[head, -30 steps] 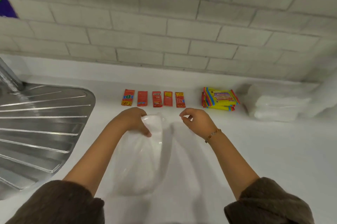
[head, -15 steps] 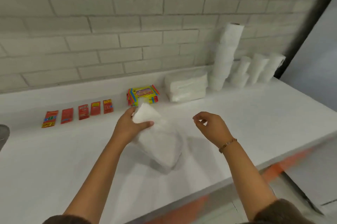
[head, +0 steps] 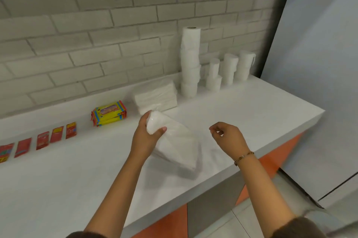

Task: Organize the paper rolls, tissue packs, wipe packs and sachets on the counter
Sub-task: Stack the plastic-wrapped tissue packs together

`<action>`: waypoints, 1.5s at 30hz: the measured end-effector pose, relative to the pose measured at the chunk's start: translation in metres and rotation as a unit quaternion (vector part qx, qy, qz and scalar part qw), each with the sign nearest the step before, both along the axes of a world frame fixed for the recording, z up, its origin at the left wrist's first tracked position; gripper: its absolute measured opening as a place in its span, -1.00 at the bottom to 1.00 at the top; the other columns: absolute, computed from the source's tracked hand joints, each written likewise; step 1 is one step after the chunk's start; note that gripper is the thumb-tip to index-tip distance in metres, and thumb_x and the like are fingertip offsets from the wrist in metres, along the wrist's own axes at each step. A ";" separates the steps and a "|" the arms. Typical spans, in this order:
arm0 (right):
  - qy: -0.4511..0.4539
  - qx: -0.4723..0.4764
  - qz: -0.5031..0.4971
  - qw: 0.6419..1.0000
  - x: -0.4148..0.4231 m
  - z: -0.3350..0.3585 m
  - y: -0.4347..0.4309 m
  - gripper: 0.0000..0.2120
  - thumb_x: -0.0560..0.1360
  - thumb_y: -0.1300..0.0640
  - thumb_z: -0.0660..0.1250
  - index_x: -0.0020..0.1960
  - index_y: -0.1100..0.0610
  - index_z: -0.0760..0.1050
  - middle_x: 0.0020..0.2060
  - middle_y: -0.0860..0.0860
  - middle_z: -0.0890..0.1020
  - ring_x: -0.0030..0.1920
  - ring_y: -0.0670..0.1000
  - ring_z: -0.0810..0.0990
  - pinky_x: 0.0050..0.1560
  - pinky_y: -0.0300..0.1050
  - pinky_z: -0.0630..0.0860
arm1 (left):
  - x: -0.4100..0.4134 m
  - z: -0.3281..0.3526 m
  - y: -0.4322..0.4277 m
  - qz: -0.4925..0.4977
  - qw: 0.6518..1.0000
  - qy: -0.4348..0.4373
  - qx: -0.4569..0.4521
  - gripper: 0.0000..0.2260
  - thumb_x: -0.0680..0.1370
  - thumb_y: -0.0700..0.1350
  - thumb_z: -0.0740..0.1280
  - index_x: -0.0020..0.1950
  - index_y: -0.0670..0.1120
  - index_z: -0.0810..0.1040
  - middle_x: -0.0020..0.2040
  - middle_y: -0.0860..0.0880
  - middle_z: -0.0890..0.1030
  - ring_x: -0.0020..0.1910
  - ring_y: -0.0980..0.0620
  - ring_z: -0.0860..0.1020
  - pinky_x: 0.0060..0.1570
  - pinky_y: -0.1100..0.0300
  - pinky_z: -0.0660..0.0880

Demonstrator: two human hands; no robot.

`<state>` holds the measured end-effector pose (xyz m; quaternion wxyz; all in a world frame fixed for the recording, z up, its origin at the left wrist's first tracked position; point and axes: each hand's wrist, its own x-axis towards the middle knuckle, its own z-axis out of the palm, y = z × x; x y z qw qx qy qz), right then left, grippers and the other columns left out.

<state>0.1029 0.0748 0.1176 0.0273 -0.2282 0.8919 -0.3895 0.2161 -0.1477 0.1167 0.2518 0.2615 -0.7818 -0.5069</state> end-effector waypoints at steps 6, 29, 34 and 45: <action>-0.014 0.013 0.004 1.000 -0.047 -0.019 0.005 -0.87 0.52 0.10 0.27 -0.02 0.05 0.60 -0.19 -0.16 0.58 -0.08 -0.01 0.60 0.15 0.05 0.50 | -0.043 -0.007 -0.005 0.044 0.994 0.037 0.094 -0.55 0.35 0.05 0.50 0.20 0.04 0.49 0.04 0.08 0.58 0.02 0.03 0.55 -0.07 0.22 0.44; -0.027 0.081 0.081 0.993 -0.246 -0.036 -0.080 -0.88 0.51 0.12 0.29 -0.04 0.03 0.60 -0.18 -0.15 0.62 -0.13 -0.03 0.61 0.00 -0.18 0.52 | -0.249 0.001 -0.220 0.266 0.945 -0.107 0.159 -0.49 0.56 0.07 0.22 0.27 -0.35 0.43 0.21 -0.28 0.51 0.16 -0.20 0.49 0.12 0.03 0.38; -0.029 0.090 0.098 0.991 -0.264 -0.042 -0.096 -0.88 0.51 0.11 0.29 -0.04 0.01 0.60 -0.19 -0.19 0.61 -0.14 -0.05 0.60 -0.02 -0.24 0.48 | -0.256 -0.022 -0.229 0.279 0.915 -0.284 -0.068 -0.38 0.54 0.20 0.15 0.32 -0.33 0.39 0.29 -0.36 0.36 0.29 -0.33 0.33 0.29 -0.08 0.25; -0.045 0.084 0.131 0.987 -0.285 -0.051 -0.118 -0.89 0.51 0.11 0.30 -0.04 0.02 0.60 -0.17 -0.14 0.62 -0.13 -0.07 0.58 0.01 -0.21 0.50 | -0.244 -0.007 -0.189 0.240 0.947 -0.070 -0.201 -0.62 0.49 -0.09 0.32 0.31 -0.08 0.46 0.31 -0.20 0.42 0.29 -0.22 0.37 0.31 0.00 0.26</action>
